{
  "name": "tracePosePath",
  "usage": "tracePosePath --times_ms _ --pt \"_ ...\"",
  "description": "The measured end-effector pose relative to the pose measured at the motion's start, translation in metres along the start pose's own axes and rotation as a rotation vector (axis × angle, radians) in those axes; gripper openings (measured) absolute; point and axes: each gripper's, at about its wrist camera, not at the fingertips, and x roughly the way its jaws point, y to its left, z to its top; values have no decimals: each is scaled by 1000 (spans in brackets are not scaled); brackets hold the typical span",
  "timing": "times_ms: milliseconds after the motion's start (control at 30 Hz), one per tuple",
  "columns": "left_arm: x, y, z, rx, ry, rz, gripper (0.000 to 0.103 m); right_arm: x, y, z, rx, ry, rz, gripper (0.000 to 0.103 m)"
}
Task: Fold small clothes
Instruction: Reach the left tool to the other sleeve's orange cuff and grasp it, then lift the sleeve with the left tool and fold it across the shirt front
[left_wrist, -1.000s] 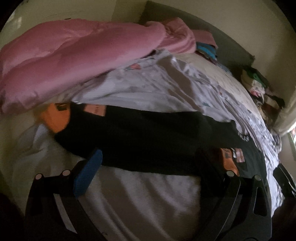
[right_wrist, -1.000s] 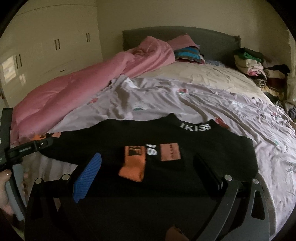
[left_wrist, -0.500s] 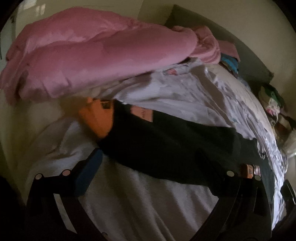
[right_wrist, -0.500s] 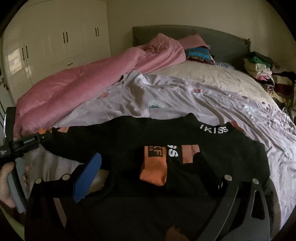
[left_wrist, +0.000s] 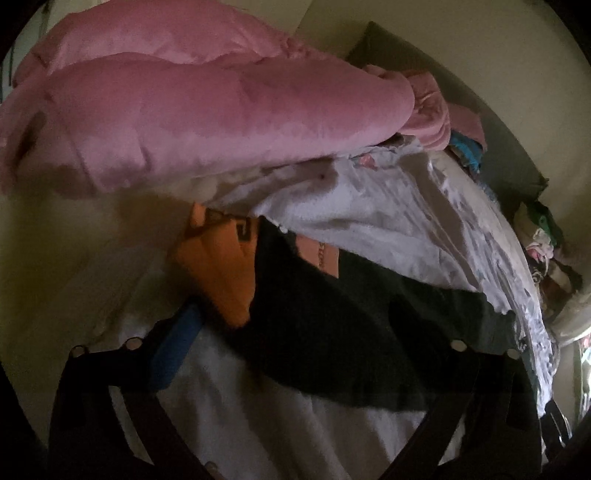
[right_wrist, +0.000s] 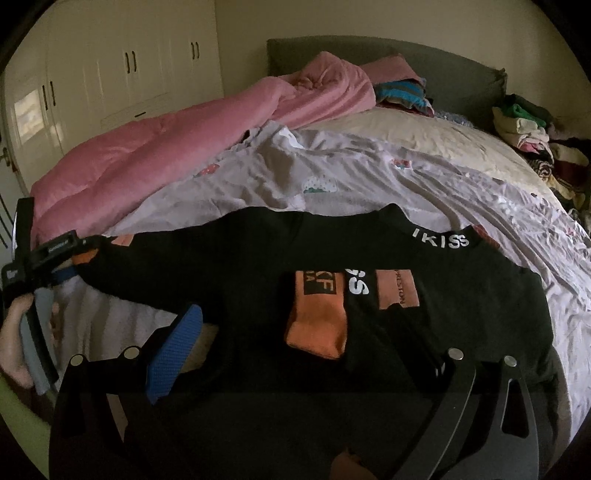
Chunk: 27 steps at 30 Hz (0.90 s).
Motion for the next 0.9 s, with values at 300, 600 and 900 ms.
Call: tracePosePath --times_ms 300,600,900 --pt "6 11 6 -12 -7 24 16 0 -14 -6 36 11 -6 99" --pt "-31 7 12 -22 -57 -57 10 -19 -25 -8 68 -15 15 99" --pt "-67 -37 13 61 -114 -99 9 -45 -51 -8 121 -58 14 99"
